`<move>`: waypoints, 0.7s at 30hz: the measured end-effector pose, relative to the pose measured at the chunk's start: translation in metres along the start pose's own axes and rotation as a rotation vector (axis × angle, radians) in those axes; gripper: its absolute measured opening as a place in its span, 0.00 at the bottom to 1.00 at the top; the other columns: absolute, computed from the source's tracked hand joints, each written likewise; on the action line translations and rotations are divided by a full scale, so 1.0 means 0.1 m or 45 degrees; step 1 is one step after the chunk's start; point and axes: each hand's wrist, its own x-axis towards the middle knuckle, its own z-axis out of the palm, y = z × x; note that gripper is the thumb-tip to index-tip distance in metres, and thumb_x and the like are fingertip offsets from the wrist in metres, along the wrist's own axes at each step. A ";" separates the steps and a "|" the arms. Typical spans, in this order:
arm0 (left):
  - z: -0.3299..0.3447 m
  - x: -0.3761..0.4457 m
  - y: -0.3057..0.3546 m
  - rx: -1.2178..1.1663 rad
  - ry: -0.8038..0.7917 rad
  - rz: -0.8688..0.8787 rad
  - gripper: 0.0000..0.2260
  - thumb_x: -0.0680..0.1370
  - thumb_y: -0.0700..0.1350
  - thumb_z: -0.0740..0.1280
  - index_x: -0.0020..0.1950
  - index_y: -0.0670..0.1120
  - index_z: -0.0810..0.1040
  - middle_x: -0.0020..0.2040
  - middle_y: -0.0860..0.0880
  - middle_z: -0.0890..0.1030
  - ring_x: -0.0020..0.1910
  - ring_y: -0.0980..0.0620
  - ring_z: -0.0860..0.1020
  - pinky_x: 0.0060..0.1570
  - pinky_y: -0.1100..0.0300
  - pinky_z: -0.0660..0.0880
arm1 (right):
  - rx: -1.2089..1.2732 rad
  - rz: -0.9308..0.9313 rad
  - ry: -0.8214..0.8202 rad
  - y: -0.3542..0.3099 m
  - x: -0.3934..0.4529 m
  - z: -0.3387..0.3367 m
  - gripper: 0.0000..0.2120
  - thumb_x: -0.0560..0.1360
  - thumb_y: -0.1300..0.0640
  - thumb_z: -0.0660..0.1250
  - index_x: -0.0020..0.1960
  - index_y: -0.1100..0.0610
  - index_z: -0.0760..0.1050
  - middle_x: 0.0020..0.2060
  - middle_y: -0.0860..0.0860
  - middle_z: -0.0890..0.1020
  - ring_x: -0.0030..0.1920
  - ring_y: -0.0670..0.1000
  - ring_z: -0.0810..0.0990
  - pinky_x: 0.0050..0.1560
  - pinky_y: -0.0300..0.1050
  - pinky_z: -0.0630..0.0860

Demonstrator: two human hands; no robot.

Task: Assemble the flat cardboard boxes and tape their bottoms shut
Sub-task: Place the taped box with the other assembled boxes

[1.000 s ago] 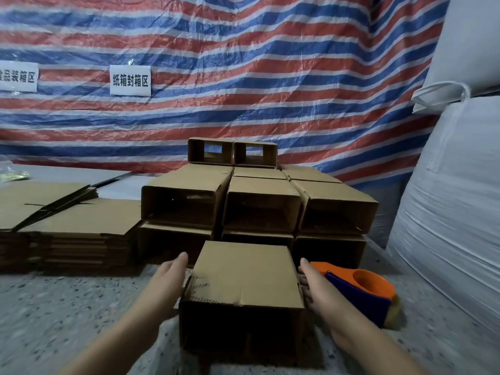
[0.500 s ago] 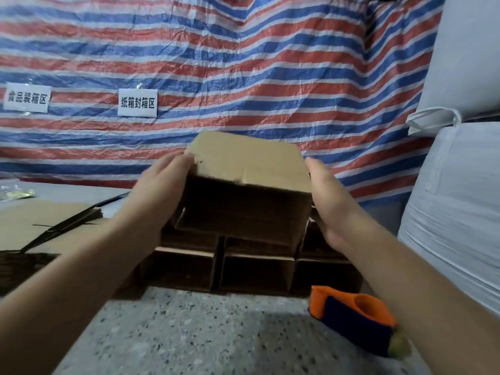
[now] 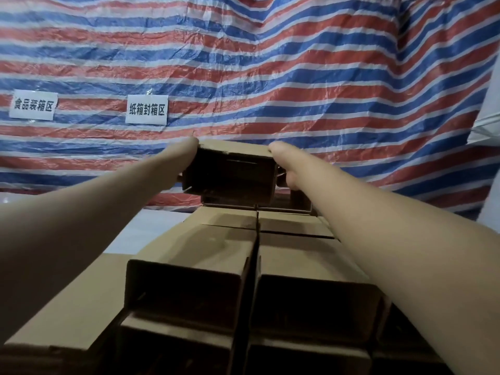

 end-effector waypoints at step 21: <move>0.03 0.67 -0.87 0.215 -0.236 -0.106 0.32 0.82 0.64 0.47 0.76 0.42 0.63 0.73 0.42 0.69 0.71 0.42 0.68 0.72 0.44 0.63 | -0.052 0.188 -0.040 0.64 0.86 0.40 0.09 0.81 0.44 0.52 0.49 0.48 0.65 0.47 0.55 0.70 0.44 0.52 0.73 0.47 0.42 0.72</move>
